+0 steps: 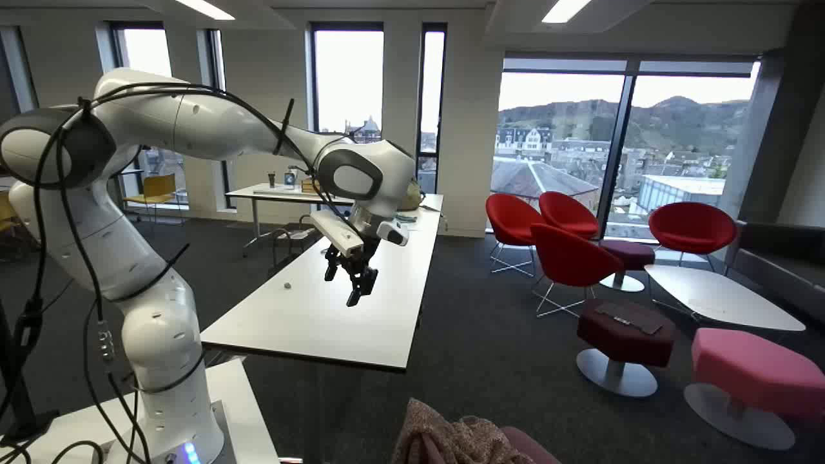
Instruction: Put the fleece blanket on the table.
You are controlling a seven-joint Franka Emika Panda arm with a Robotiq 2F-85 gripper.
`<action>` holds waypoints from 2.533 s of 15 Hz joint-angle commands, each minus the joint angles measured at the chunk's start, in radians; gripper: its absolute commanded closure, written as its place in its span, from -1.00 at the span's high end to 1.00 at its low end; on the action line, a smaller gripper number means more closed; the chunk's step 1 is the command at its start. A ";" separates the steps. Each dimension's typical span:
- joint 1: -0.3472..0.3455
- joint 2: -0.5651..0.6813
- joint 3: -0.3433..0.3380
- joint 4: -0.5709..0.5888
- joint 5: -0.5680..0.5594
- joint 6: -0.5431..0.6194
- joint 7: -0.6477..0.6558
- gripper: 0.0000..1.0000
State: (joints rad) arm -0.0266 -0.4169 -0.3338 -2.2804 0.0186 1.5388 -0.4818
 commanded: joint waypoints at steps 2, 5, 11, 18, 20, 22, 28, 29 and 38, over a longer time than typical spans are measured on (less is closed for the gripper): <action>-0.031 0.005 0.026 0.001 0.009 -0.001 -0.010 1.00; -0.031 0.005 0.026 0.001 0.009 -0.001 -0.010 1.00; -0.028 0.022 0.018 0.016 0.014 -0.004 -0.030 1.00; -0.030 0.236 0.007 0.188 0.107 0.080 -0.047 1.00; -0.042 0.296 0.018 0.232 0.101 0.141 -0.050 1.00; -0.068 0.364 0.022 0.251 0.100 0.238 0.009 1.00; -0.162 0.573 0.039 0.303 0.162 0.332 0.050 1.00; -0.173 0.593 0.047 0.308 0.169 0.334 0.052 1.00; -0.207 0.655 0.105 0.319 0.176 0.323 0.053 1.00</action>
State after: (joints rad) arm -0.1997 0.2393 -0.2636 -1.9640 0.2030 1.8638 -0.4349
